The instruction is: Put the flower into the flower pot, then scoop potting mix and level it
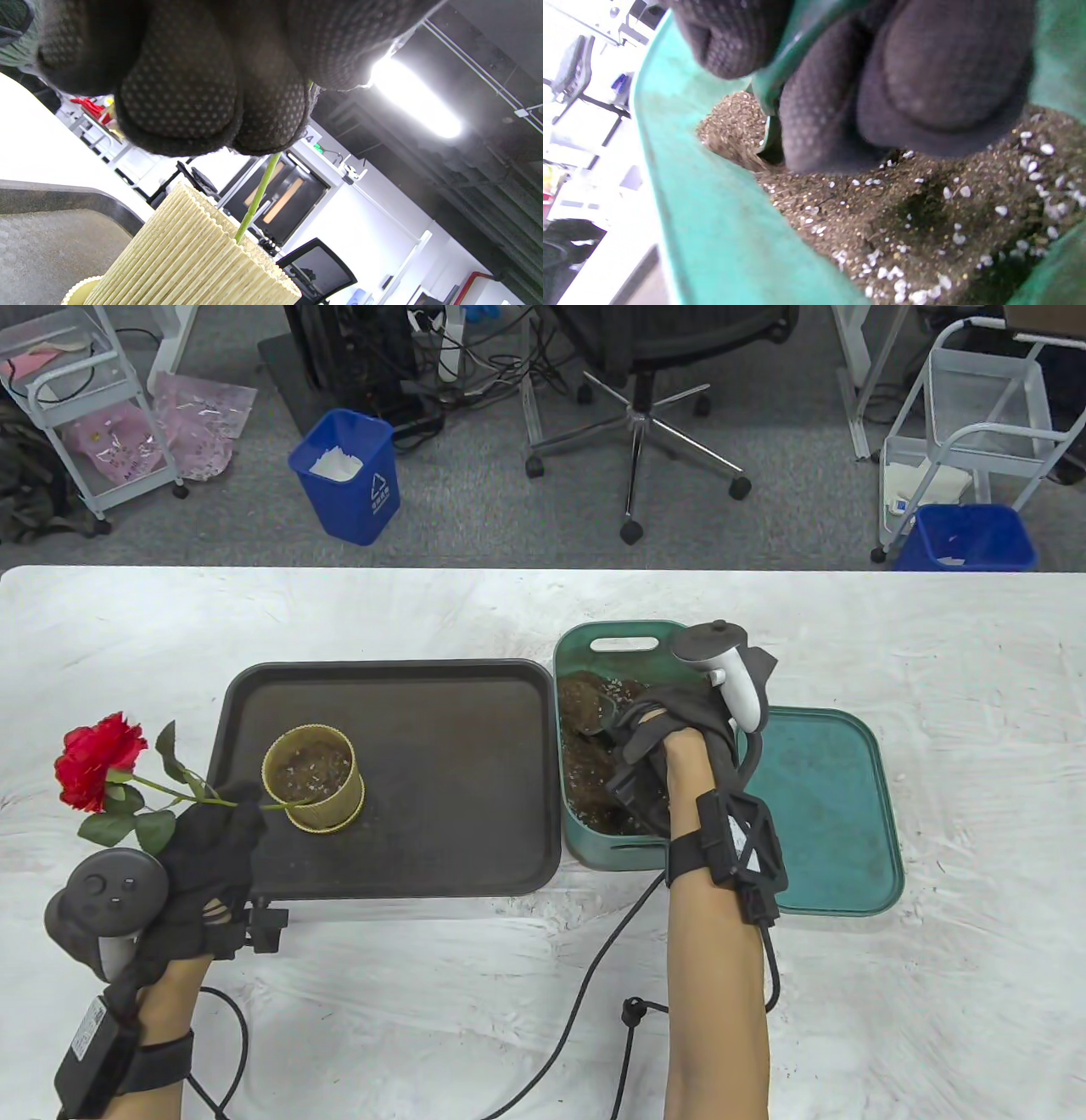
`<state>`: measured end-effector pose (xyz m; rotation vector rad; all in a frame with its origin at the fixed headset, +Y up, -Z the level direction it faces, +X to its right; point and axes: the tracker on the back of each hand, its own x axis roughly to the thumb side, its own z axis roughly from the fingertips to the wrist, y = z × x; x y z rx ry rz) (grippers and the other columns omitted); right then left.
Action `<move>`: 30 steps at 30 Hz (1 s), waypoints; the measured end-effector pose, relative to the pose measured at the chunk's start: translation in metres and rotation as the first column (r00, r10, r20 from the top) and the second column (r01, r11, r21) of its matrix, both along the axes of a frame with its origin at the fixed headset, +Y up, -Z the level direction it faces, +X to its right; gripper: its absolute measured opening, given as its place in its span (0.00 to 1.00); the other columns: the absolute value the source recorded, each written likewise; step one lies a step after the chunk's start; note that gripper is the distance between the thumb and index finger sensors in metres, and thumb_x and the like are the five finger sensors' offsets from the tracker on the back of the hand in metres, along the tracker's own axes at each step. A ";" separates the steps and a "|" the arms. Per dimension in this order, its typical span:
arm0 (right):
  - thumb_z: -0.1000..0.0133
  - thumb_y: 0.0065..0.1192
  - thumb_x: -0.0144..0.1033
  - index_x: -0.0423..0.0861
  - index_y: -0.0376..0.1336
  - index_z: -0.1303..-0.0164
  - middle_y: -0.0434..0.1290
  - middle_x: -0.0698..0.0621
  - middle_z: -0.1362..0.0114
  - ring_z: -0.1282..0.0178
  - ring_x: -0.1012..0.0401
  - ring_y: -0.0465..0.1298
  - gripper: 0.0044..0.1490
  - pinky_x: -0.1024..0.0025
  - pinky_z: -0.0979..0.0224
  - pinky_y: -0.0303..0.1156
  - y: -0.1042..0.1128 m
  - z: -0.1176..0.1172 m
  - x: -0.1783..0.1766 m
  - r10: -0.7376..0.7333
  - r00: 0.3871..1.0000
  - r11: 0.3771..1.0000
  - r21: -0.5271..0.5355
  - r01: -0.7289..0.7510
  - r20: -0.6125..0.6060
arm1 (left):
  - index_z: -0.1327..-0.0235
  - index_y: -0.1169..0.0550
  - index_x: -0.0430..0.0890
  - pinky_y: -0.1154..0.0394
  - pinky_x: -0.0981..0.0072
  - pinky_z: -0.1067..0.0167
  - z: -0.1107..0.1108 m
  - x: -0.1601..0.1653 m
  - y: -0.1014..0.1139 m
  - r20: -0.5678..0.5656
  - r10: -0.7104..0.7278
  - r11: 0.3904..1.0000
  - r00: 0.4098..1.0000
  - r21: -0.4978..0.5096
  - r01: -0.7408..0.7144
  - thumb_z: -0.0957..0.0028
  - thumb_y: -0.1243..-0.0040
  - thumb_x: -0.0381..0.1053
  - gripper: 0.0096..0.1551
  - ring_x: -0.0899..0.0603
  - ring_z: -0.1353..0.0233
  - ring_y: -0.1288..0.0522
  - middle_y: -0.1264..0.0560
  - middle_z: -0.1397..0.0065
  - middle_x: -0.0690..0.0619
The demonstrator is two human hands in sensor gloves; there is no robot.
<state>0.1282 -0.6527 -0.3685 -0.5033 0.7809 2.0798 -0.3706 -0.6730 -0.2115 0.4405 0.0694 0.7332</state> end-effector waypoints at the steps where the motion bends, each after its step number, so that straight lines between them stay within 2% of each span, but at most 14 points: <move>1: 0.54 0.58 0.35 0.34 0.65 0.40 0.79 0.38 0.48 0.67 0.53 0.87 0.33 0.59 0.69 0.87 0.001 0.002 0.003 -0.021 1.000 1.000 0.010 0.021 0.014 | 0.52 0.13 0.45 0.15 0.53 0.58 0.000 0.000 0.000 -0.001 -0.001 1.000 1.000 0.000 0.001 0.58 0.36 0.54 0.25 0.43 0.64 0.11 0.12 0.58 0.51; 19: 0.54 0.58 0.35 0.34 0.65 0.41 0.80 0.37 0.49 0.69 0.53 0.87 0.33 0.59 0.71 0.88 0.029 0.032 0.015 -0.194 0.974 0.973 0.149 0.177 0.114 | 0.52 0.13 0.45 0.15 0.53 0.58 0.001 0.000 0.000 -0.001 -0.001 1.000 1.000 0.001 0.001 0.58 0.36 0.54 0.25 0.43 0.64 0.11 0.12 0.58 0.51; 24: 0.54 0.58 0.36 0.33 0.65 0.41 0.80 0.37 0.50 0.69 0.54 0.88 0.33 0.60 0.71 0.88 0.039 0.036 0.009 -0.222 0.972 0.965 0.159 0.208 0.073 | 0.52 0.13 0.45 0.15 0.53 0.58 0.001 0.000 0.000 0.002 -0.001 1.000 1.000 0.001 0.001 0.58 0.36 0.55 0.25 0.43 0.64 0.11 0.12 0.58 0.51; 30: 0.54 0.58 0.36 0.33 0.65 0.41 0.80 0.37 0.50 0.70 0.54 0.88 0.33 0.60 0.71 0.88 0.046 0.038 -0.026 -0.252 0.967 0.952 0.170 0.255 -0.039 | 0.52 0.13 0.45 0.15 0.53 0.58 0.001 0.000 0.000 0.002 0.001 1.000 1.000 0.001 -0.001 0.58 0.36 0.55 0.25 0.43 0.64 0.11 0.12 0.58 0.51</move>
